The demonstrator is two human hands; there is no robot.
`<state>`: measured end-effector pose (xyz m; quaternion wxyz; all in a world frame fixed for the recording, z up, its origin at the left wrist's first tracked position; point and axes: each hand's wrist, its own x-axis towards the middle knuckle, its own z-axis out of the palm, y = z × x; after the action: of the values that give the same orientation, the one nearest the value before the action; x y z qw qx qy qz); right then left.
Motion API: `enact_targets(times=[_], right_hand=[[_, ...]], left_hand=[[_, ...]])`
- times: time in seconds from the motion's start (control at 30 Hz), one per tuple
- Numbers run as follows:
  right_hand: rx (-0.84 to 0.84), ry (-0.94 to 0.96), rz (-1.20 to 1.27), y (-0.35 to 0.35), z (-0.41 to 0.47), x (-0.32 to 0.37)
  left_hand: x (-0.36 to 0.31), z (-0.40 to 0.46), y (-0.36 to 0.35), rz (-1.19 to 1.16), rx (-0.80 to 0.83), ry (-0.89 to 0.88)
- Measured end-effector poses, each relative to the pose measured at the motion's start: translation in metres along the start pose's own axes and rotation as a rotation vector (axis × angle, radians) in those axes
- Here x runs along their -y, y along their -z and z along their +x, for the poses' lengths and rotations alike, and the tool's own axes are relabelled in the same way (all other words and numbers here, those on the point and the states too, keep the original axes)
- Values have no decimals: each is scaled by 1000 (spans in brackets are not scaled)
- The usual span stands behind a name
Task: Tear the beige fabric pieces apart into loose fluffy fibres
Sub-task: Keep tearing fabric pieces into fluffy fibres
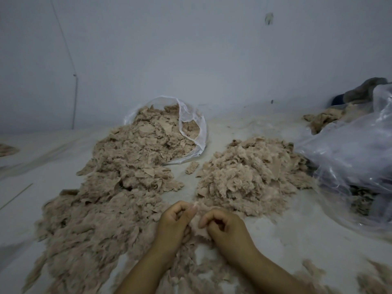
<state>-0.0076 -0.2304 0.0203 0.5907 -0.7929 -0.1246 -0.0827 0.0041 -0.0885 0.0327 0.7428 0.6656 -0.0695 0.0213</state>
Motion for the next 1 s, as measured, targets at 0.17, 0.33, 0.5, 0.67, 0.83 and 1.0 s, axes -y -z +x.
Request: enact_targets(times=[0.17,0.33,0.5,0.67,0.83,1.0], right_hand=[[-51,16,87,10,7,9],[-51,-28,-145,27,10,7],[220,82,-208,6,-12,4],[572,37,-364,11,-25,10],[333,-108,-276,15,-15,19],[175,-230,141,-4,-7,23]], left_hand=[[-4,6,2,35,-25,-51],[-42,8,46,428,311,-93],[-35,0,70,1103,711,-25],[-14,-7,70,763,320,-72],[-23,3,59,705,310,-170],[-18,8,41,729,300,-223]])
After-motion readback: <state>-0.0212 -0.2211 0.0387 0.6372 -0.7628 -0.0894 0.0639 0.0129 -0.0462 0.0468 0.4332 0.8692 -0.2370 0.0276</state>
